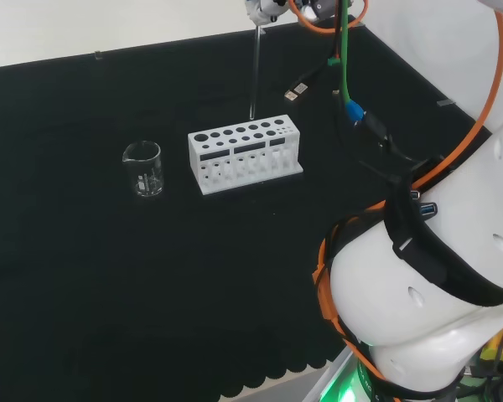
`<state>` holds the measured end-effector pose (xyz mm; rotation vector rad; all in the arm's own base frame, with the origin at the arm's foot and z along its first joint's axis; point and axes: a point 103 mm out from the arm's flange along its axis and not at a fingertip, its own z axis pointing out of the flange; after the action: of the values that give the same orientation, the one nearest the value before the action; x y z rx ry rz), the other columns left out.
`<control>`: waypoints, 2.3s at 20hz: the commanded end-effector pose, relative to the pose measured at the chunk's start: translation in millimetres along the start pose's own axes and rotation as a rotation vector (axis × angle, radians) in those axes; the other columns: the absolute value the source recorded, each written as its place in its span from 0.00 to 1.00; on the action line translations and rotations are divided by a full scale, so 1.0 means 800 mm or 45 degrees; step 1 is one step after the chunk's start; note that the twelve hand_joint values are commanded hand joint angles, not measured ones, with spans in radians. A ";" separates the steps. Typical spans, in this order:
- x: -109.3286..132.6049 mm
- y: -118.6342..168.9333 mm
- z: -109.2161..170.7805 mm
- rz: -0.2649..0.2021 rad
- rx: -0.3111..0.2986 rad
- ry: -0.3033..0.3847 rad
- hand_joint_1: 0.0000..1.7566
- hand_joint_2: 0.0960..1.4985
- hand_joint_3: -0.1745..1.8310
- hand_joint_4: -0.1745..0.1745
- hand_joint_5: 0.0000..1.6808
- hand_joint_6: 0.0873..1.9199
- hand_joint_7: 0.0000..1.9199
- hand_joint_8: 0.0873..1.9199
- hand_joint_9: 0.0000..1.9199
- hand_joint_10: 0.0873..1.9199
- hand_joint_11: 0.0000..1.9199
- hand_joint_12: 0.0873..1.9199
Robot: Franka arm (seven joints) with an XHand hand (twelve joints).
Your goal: Stir in the beaker to the left of the white test tube rack with the glass rod.
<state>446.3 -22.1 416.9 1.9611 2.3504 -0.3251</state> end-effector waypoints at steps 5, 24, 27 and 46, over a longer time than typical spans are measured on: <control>-0.003 -0.004 -0.005 0.024 0.000 0.005 0.70 0.70 0.00 0.00 0.74 0.29 0.83 0.41 0.96 0.22 0.86 0.37; 0.069 0.043 -0.041 -0.174 -0.077 0.053 0.70 0.70 0.00 0.00 0.74 0.28 0.83 0.40 0.96 0.22 0.86 0.37; 0.088 0.053 -0.057 -0.229 -0.112 0.053 0.70 0.70 0.00 0.00 0.74 0.28 0.83 0.40 0.96 0.22 0.86 0.37; 0.164 0.075 -0.098 -0.409 -0.150 -0.006 0.70 0.70 0.00 0.00 0.74 0.28 0.83 0.40 0.96 0.22 0.86 0.37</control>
<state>487.0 120.4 463.4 1.5639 2.5991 -0.1851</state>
